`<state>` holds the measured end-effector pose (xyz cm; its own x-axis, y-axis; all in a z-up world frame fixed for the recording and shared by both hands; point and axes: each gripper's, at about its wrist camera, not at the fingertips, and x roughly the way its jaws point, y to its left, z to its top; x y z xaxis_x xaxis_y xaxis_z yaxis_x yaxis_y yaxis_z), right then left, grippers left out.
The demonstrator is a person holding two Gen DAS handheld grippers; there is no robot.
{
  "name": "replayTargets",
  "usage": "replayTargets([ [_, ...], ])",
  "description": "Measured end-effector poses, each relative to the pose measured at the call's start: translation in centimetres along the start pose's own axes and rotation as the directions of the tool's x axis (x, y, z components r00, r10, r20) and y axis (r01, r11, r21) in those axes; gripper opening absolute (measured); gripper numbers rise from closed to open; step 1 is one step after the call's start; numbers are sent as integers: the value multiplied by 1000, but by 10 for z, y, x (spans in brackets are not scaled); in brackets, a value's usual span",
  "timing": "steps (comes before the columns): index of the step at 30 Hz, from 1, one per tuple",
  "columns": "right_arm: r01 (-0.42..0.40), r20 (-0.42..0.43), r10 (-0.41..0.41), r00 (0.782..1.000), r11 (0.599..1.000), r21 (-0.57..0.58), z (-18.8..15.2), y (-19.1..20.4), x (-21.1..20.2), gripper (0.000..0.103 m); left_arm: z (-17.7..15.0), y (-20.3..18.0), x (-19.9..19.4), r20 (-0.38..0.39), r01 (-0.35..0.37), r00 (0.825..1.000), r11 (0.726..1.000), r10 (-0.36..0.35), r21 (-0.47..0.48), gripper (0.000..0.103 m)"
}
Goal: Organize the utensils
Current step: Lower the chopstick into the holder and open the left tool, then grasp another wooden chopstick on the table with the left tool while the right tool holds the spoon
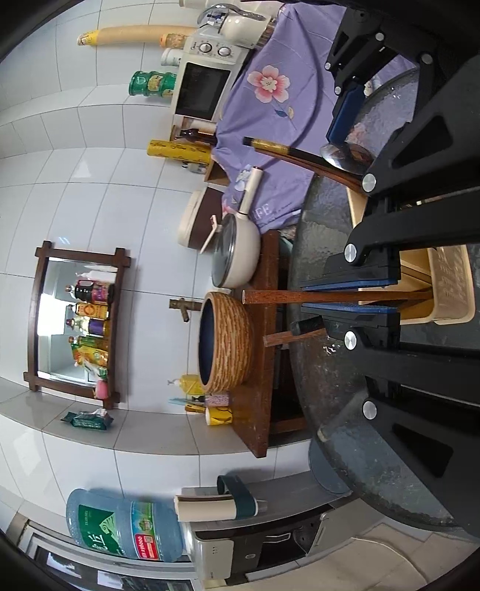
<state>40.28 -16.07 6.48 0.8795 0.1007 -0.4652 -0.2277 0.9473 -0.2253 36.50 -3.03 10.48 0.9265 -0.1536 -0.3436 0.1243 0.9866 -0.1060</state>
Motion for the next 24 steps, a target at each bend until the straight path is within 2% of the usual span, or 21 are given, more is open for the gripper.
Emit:
replayTargets([
  [2, 3, 10, -3, 1000, 1000, 9, -1, -1, -2, 51, -3, 2, -1, -6, 1, 1000, 1000, -1, 0, 7],
  [3, 3, 13, -3, 1000, 1000, 11, -2, -1, -3, 56, -4, 2, -1, -6, 2, 1000, 1000, -2, 1, 8],
  [5, 3, 18, -4, 1000, 1000, 11, -4, -2, -6, 59, -4, 3, -4, -1, 2, 1000, 1000, -2, 3, 12],
  [7, -2, 35, 1, 999, 1000, 18, -6, -2, -14, 59, -3, 6, -11, 7, 11, 1000, 1000, -11, -8, 28],
  [10, -14, 76, 12, 997, 999, 32, -11, -3, -33, 61, -4, 8, -26, 26, 39, 999, 999, -39, -20, 39],
  [11, -16, 89, 13, 996, 999, 31, -11, -3, -39, 67, -5, 7, -31, 32, 43, 999, 999, -43, -18, 42],
  [13, -11, 115, 9, 993, 1000, 20, -16, 0, -54, 71, -6, 5, -42, 48, 41, 998, 999, -40, -19, 66],
  [16, -16, 126, 15, 992, 1000, 13, -25, 5, -69, 73, -12, 8, -67, 88, 20, 996, 999, -17, -35, 77],
  [19, -59, 60, 57, 997, 998, 28, -42, 9, -73, 76, -19, 11, -77, 72, -15, 997, 999, 17, -34, 86],
  [22, -122, -36, 125, 991, 990, 68, -63, 13, -66, 76, -38, 18, -76, -30, -62, 998, 998, 62, -2, 91],
  [24, -176, -115, 191, 975, 976, 125, -82, 17, -56, 76, -53, 24, -74, -95, -77, 993, 997, 76, -1, 91],
])
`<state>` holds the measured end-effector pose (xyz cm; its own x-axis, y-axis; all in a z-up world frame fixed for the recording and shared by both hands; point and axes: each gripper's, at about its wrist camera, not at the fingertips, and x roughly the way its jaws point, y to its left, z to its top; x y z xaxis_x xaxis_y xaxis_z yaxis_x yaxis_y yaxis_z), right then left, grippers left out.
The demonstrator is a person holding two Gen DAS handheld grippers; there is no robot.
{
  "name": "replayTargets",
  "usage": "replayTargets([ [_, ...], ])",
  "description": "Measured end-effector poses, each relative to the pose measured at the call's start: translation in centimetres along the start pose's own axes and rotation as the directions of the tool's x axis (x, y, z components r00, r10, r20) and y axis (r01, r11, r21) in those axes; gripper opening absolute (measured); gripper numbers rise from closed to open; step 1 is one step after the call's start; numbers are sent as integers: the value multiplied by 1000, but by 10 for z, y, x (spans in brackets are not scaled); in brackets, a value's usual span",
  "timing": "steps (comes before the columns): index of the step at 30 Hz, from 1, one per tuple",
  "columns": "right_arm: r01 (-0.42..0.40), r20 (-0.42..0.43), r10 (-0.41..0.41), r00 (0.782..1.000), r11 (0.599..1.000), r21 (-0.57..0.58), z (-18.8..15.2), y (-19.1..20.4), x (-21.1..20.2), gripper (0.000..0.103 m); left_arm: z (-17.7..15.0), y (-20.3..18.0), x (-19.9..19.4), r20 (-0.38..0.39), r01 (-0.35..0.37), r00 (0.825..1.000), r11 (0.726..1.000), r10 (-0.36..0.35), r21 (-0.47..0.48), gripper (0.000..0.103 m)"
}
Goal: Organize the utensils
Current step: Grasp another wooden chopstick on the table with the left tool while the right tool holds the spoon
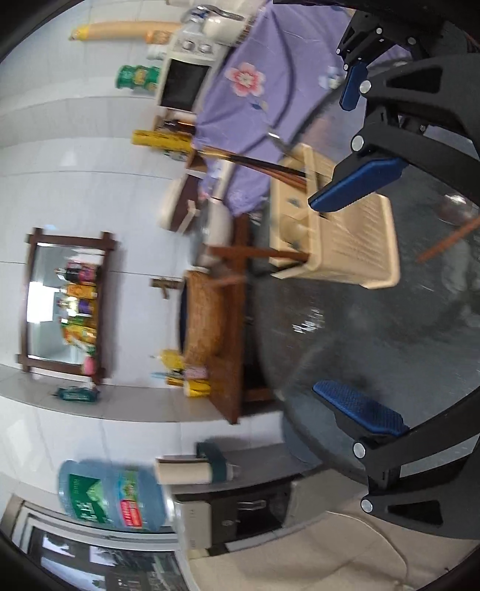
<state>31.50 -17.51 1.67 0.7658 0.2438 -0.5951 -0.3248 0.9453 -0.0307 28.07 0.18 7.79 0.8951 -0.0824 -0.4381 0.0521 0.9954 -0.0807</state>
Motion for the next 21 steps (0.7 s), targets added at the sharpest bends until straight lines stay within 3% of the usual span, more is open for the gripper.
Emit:
replayTargets([
  [5, -53, -122, 61, 991, 996, 66, -42, 13, 24, 76, -49, 17, 9, -149, -46, 988, 999, 42, -26, 91],
  [8, -54, -163, 67, 984, 995, 83, -57, 20, 33, 76, -71, 26, 9, -192, -85, 979, 996, 76, -39, 91],
  [14, -19, -223, 56, 973, 986, 166, -66, 23, 59, 70, -99, 44, 5, -233, -150, 964, 986, 130, -69, 91],
  [21, 28, -250, 21, 968, 981, 191, -59, 36, 79, 64, -105, 55, 3, -240, -159, 961, 985, 139, -67, 91],
])
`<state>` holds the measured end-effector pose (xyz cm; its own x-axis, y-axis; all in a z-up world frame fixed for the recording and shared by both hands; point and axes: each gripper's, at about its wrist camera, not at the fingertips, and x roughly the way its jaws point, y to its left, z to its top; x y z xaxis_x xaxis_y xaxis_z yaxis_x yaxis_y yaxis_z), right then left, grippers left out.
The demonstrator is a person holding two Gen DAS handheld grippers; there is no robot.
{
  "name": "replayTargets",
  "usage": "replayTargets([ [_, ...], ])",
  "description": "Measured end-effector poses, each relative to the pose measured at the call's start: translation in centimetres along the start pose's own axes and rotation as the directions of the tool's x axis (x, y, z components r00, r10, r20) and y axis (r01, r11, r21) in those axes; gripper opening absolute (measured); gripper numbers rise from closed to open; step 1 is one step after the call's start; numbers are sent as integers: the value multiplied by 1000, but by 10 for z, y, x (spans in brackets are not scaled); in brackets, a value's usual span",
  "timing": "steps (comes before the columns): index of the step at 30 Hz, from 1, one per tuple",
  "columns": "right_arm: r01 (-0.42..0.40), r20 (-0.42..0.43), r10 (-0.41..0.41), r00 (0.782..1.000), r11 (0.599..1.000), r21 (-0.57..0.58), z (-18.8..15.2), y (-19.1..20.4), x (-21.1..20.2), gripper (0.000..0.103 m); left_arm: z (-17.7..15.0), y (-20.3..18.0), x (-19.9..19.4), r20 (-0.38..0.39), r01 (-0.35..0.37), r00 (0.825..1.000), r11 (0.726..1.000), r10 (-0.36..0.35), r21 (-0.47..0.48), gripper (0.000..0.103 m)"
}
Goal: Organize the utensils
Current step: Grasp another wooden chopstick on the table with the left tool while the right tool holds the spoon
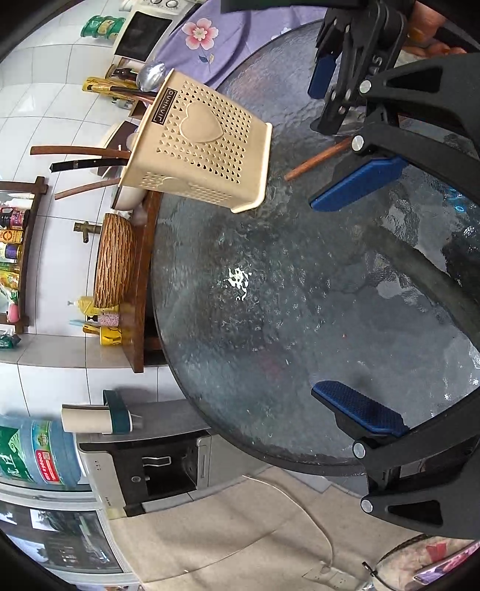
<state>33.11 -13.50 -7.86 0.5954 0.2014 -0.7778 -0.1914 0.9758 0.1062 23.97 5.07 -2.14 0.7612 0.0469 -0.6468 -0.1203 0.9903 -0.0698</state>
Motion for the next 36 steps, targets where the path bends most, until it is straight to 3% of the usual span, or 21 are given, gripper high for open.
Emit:
replayTargets([
  [13, 54, -40, -57, 998, 996, -64, -6, 2, 7, 39, -2, -2, 6, -19, 27, 999, 1000, -27, 8, 91],
  [23, 2, -38, -4, 999, 999, -43, -11, -35, -6, 38, -3, -41, 19, -82, 108, 991, 991, -101, 84, 89],
  [31, 12, 5, -12, 1000, 999, 31, -10, -73, -24, 38, 3, -87, 39, -188, 225, 961, 968, -202, 110, 64],
  [36, 31, 16, -31, 999, 999, 44, -15, -86, -27, 38, 1, -110, 50, -218, 219, 958, 968, -188, 126, 57],
])
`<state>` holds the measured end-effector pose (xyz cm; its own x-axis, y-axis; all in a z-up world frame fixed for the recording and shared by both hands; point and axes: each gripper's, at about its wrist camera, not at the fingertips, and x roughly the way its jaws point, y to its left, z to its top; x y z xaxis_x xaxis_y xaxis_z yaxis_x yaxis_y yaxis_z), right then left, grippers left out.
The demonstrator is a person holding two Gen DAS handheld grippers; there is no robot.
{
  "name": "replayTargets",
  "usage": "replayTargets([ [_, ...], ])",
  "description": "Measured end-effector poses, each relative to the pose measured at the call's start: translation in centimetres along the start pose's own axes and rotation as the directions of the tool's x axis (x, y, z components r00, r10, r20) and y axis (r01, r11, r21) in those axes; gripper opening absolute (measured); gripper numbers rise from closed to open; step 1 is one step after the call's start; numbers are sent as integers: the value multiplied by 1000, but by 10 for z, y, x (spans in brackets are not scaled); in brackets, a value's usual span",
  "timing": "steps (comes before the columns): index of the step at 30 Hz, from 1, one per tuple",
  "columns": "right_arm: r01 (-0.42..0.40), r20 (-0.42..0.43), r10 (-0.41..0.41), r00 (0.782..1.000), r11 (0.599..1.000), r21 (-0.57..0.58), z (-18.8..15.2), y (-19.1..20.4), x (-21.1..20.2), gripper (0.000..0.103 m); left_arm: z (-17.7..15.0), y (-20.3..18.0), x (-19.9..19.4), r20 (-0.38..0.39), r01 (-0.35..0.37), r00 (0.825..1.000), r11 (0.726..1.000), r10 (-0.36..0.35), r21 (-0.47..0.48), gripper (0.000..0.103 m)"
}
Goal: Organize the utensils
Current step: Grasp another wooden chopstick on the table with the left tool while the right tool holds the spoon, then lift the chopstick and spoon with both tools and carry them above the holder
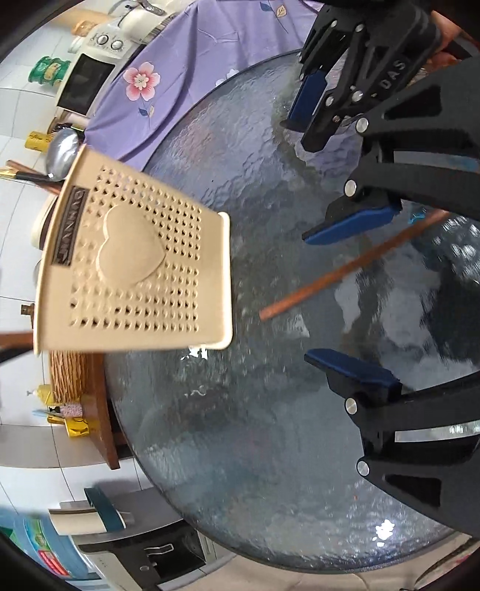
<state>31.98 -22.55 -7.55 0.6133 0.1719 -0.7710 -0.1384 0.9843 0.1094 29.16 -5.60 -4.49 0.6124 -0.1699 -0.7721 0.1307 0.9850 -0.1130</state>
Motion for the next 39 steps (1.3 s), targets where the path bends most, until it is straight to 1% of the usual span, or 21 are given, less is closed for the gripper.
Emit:
replayTargets([
  [6, 0, 13, 0, 1000, 1000, 7, -2, -7, -4, 38, 1, -14, 16, -37, -33, 999, 999, 32, -15, 55],
  [8, -4, 17, 4, 1000, 1000, 7, -2, -8, -5, 38, 0, -18, 19, -43, -42, 998, 999, 41, -13, 51],
  [9, -8, 18, 8, 1000, 1000, 9, -3, -8, -6, 38, -1, -19, 21, -46, -46, 998, 999, 45, -17, 46],
  [10, -12, 19, 12, 1000, 1000, 8, -3, -9, -6, 38, -2, -20, 23, -52, -46, 998, 999, 44, -27, 43],
  [14, -23, 16, 22, 1000, 1000, 7, -4, -11, -5, 38, -2, -21, 24, -38, -64, 997, 997, 62, -41, 38],
  [17, -30, 14, 29, 999, 1000, 8, -4, -12, -5, 38, 1, -22, 27, -36, -75, 997, 996, 73, -46, 29],
  [19, -34, 15, 34, 999, 999, 3, -4, -11, -4, 38, 4, -21, 29, -35, -77, 997, 995, 76, -55, 20],
  [24, -42, 19, 42, 999, 999, 4, -4, -10, -3, 38, 10, -19, 33, -24, -88, 996, 994, 87, -62, 9],
  [34, -43, 20, 42, 999, 999, 3, -4, -9, -3, 38, 7, -24, 33, -20, -88, 996, 995, 87, -51, 8],
  [39, -42, 25, 42, 999, 999, 1, -4, -8, -3, 38, 5, -19, 31, -19, -60, 998, 995, 59, -74, 8],
])
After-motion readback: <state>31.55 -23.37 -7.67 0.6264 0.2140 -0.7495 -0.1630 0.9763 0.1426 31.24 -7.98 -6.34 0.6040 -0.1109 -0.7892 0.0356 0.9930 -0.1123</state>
